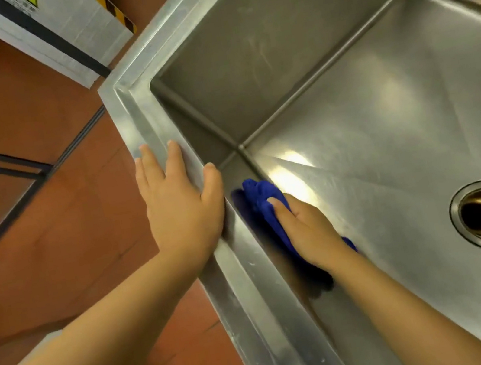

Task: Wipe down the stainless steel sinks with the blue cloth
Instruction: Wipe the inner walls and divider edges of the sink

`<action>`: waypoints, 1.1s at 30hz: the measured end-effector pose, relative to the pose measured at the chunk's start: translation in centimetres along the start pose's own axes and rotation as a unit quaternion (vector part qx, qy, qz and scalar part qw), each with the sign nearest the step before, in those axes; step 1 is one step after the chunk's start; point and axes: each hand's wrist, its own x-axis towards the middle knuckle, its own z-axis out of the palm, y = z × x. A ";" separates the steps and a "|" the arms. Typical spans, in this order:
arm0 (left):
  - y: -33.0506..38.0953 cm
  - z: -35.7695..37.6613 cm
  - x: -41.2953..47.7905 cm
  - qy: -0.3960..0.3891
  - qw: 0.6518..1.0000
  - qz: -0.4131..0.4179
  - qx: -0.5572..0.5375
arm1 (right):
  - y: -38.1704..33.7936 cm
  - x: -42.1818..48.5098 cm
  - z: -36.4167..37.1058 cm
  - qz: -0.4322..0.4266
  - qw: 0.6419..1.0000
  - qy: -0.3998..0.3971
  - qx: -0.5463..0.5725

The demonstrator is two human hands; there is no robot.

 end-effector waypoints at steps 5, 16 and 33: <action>0.1 -0.2 -0.3 0.004 1.000 0.001 -0.015 | 1.4 1.2 0.5 0.042 0.999 0.005 0.002; -0.3 0.1 -0.2 0.012 1.000 0.012 0.017 | 4.6 5.3 1.0 0.072 0.997 0.009 0.012; -0.2 0.1 -0.2 0.004 1.000 0.007 -0.003 | 4.2 4.0 0.6 0.065 0.998 0.000 0.025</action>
